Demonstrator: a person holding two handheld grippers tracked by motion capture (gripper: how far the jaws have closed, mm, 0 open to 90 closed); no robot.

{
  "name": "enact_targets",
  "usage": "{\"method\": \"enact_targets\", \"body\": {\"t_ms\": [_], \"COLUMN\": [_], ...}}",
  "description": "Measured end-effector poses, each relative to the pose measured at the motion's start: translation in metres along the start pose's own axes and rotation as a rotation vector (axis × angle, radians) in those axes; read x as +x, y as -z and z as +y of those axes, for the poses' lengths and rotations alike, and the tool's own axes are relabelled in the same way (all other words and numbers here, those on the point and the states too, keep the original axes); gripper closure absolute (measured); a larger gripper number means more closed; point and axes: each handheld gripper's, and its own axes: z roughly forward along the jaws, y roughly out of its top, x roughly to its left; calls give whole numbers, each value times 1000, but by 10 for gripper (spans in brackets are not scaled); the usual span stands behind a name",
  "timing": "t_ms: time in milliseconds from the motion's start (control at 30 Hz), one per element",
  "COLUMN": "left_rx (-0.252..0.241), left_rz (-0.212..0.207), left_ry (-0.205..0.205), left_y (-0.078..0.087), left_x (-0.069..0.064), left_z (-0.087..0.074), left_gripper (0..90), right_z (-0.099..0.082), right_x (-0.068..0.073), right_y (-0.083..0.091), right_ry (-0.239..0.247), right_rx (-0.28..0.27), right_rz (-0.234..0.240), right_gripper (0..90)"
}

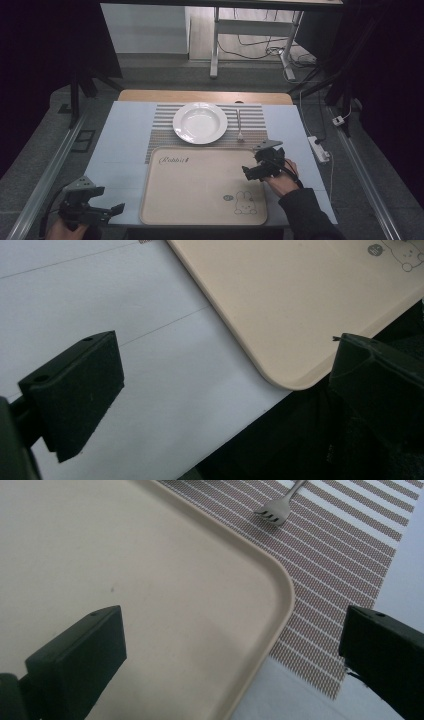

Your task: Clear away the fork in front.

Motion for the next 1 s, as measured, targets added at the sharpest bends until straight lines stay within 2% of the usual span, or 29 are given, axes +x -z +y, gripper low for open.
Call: {"method": "enact_targets", "body": {"t_ms": [400, 567, 867, 1000], "left_rx": [4, 9, 16, 17], "left_rz": [-3, -4, -5, -5], "left_ry": [-3, -4, -7, -8], "left_y": [-1, -1, -2, -2], "left_x": [0, 0, 0, 0], "left_z": [0, 1, 1, 1], "left_gripper": [11, 11, 11, 11], "right_z": [21, 30, 47, 55], "right_x": [-14, -21, -33, -33], "right_y": [-24, -35, -51, -61], "right_ry": [-15, -5, -42, -24], "right_rx": [21, 33, 23, 29], "right_rz": [-16, -47, -59, -67], "right_gripper": [0, 0, 0, 0]}}
